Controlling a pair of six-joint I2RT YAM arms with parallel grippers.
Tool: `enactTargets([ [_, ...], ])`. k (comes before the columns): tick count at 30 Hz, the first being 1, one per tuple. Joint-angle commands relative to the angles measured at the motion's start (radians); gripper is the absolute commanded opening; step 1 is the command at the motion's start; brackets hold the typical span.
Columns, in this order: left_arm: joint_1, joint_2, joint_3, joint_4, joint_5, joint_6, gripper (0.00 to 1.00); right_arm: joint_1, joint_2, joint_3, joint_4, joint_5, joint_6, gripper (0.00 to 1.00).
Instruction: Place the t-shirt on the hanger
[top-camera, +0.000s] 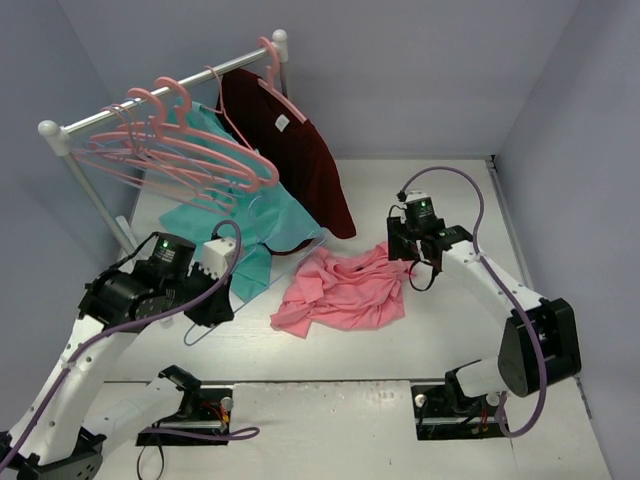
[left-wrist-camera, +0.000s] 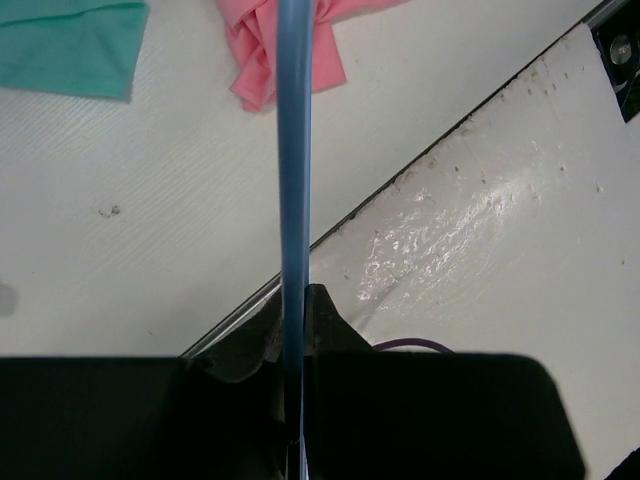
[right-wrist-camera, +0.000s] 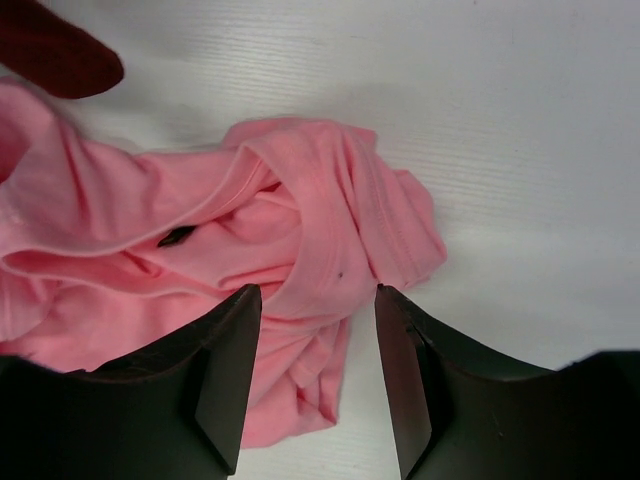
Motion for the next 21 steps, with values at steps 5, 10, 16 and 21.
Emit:
enactTargets([
  [5, -0.049, 0.089, 0.046, 0.18, -0.004, 0.036, 0.0, 0.005, 0.122, 0.079, 0.091, 0.095, -0.011, 0.5],
  [10, -0.061, 0.13, 0.034, 0.232, -0.021, 0.047, 0.0, 0.015, 0.174, 0.108, 0.11, 0.09, -0.015, 0.5],
  [16, -0.061, 0.149, -0.008, 0.289, -0.022, 0.035, 0.0, 0.059, 0.223, 0.128, 0.129, 0.136, -0.047, 0.47],
  [21, -0.062, 0.158, -0.035, 0.307, -0.029, 0.028, 0.0, 0.086, 0.256, 0.131, 0.133, 0.181, -0.062, 0.41],
])
